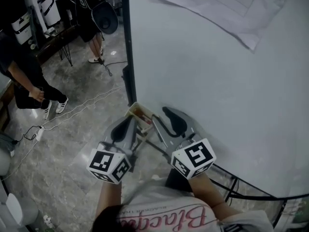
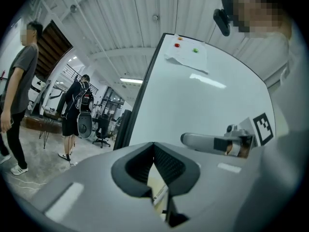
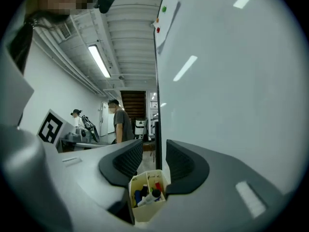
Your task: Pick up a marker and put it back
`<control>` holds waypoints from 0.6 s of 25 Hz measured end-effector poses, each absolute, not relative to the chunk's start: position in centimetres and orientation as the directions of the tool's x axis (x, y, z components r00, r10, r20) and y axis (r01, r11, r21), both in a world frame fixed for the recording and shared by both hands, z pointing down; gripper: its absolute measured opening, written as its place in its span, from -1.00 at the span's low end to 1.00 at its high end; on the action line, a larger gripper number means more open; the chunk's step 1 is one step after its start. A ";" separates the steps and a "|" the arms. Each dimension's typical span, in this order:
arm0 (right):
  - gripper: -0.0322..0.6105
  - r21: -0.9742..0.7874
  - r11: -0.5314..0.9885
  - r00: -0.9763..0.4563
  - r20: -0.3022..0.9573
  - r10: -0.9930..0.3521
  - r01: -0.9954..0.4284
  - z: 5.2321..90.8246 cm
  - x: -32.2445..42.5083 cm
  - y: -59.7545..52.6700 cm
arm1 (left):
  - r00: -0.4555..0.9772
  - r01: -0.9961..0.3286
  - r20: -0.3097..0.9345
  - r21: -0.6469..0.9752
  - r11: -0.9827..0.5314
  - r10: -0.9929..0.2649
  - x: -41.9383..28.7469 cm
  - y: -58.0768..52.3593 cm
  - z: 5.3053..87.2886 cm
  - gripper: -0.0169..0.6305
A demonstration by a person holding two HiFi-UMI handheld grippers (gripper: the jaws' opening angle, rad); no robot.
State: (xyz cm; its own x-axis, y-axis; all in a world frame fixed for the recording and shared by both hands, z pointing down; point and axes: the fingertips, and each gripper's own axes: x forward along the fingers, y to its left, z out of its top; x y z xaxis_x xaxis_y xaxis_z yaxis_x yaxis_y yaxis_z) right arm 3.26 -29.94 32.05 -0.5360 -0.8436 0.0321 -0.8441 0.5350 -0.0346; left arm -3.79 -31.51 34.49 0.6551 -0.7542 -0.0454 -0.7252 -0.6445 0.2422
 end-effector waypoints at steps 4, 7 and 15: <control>-0.58 0.025 0.543 -0.543 -0.041 -0.839 -0.840 29.1 3.0 -29.0 | 0.653 -0.726 -0.073 0.223 -0.651 -0.754 -3.6 -31.3 33.4 -0.95; -0.80 0.041 0.546 -0.547 -0.067 -0.834 -0.837 28.3 2.9 -28.5 | 0.653 -0.725 -0.096 0.210 -0.656 -0.752 -3.5 -31.1 32.3 -0.95; -0.90 0.063 0.587 -0.589 -0.040 -0.807 -0.807 28.7 1.7 -27.9 | 0.657 -0.721 -0.142 0.170 -0.672 -0.741 -3.1 -30.7 30.2 -0.95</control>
State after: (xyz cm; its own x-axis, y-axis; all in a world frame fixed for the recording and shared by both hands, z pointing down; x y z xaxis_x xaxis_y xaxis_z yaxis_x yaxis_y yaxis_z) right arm 1.68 -27.93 28.75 -0.5894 -0.8068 -0.0404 -0.8074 0.5867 0.0630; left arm -3.13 -30.75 30.24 0.6567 -0.7407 -0.1420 -0.7210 -0.6718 0.1699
